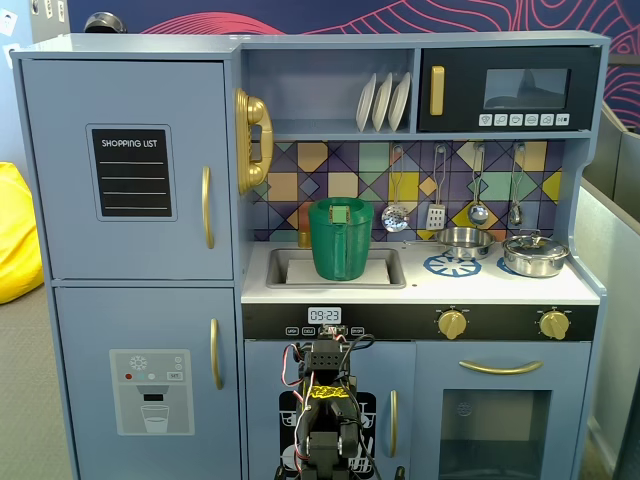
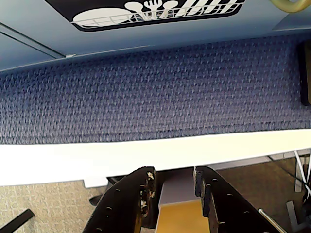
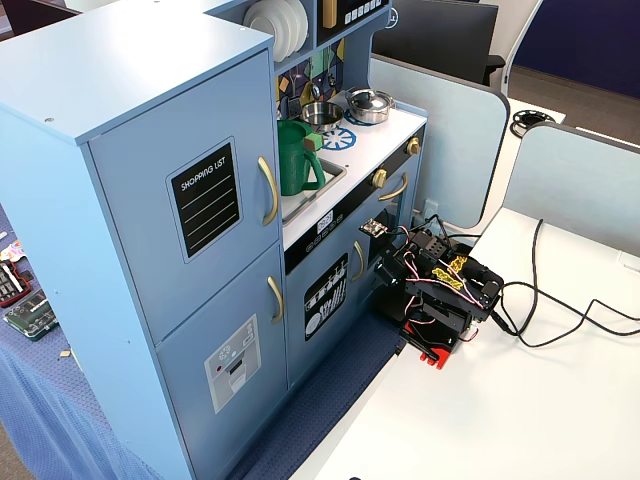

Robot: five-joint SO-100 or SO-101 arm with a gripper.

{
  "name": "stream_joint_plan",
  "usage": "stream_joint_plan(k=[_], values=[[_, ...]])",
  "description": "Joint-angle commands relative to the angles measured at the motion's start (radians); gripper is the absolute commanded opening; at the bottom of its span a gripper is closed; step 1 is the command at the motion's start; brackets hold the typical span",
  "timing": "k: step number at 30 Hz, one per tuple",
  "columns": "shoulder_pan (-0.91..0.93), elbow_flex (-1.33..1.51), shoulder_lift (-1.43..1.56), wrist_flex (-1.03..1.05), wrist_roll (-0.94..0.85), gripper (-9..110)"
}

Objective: Open the left cabinet door

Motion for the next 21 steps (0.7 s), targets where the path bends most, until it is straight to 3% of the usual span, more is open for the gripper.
stream_joint_plan(k=[1, 14, 18, 21], values=[[0.015, 0.0, -0.005, 0.181, -0.009, 0], [0.0, 0.0, -0.005, 0.178, -0.029, 0], [-0.055, -0.002, -0.008, 0.061, 0.009, 0], [-0.132, -0.029, -0.008, -0.158, 0.023, 0]])
